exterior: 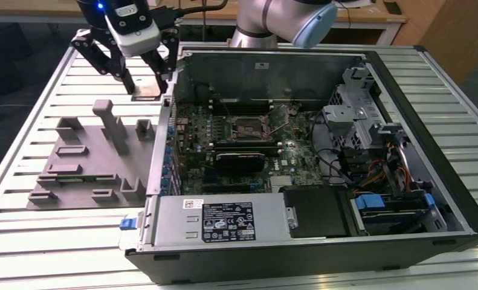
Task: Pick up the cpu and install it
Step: 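Pick up the cpu and move it towards the insertion slot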
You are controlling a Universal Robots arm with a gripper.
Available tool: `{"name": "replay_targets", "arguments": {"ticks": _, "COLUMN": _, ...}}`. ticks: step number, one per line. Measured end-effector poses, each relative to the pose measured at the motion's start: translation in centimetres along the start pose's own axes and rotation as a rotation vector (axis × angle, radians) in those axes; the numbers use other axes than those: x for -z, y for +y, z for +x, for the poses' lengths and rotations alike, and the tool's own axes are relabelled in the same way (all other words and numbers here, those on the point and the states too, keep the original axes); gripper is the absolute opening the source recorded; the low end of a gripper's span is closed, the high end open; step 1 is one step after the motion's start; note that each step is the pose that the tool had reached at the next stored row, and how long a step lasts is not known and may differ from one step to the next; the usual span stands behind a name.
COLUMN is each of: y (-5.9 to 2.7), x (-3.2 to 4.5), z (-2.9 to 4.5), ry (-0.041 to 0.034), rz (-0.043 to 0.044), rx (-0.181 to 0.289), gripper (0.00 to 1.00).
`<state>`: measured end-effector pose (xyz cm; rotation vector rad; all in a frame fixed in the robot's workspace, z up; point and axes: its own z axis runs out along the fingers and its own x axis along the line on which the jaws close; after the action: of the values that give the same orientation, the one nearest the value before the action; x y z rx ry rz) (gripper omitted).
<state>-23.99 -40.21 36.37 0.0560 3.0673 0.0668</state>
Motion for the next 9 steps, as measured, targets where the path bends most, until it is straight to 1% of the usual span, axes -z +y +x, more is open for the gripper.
{"name": "replay_targets", "arguments": {"ticks": 9, "y": 0.05, "x": -0.11, "z": -1.46, "ry": 0.0000, "rz": 0.0000, "rx": 0.000, "gripper": 0.54}}
